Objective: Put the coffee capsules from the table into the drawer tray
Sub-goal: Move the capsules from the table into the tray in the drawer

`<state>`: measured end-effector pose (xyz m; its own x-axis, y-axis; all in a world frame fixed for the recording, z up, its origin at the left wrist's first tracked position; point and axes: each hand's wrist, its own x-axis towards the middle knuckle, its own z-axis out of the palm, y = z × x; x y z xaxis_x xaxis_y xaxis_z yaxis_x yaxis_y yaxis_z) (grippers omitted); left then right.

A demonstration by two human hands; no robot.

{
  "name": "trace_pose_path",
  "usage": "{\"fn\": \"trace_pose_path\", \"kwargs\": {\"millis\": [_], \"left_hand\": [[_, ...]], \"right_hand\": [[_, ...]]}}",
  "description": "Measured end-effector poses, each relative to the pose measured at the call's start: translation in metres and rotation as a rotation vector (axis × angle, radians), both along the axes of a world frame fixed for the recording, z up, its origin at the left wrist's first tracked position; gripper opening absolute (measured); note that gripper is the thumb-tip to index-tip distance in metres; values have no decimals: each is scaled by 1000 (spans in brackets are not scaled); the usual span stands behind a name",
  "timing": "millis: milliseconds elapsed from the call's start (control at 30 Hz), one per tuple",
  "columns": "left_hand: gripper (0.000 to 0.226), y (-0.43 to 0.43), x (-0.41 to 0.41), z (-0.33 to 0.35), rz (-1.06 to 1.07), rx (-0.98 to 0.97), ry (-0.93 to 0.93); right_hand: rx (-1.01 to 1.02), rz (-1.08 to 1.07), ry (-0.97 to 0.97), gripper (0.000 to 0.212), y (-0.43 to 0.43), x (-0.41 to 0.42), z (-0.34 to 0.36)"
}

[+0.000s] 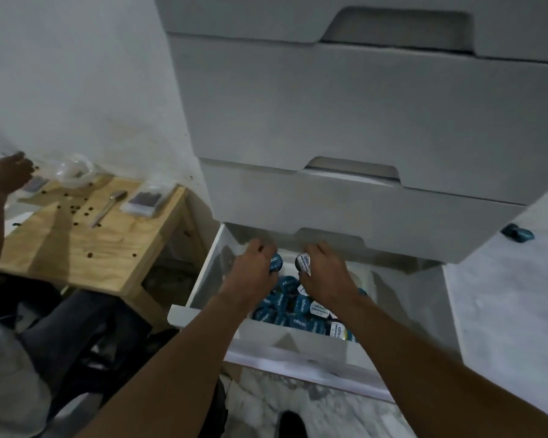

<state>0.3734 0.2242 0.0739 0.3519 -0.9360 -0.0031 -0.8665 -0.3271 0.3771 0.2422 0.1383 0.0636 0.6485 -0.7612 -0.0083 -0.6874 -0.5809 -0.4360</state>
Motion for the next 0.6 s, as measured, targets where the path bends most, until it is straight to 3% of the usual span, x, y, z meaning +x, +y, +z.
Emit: {"fn": "trace_pose_path", "kwargs": {"millis": [233,600], "left_hand": [[41,-23,22,-27,-66,15,-26],[40,-38,32,-46,-108,69,46]], "right_hand": [[118,-91,27,43,-13,16,-19],[104,-122,71,39,-17,26,-29]]}}
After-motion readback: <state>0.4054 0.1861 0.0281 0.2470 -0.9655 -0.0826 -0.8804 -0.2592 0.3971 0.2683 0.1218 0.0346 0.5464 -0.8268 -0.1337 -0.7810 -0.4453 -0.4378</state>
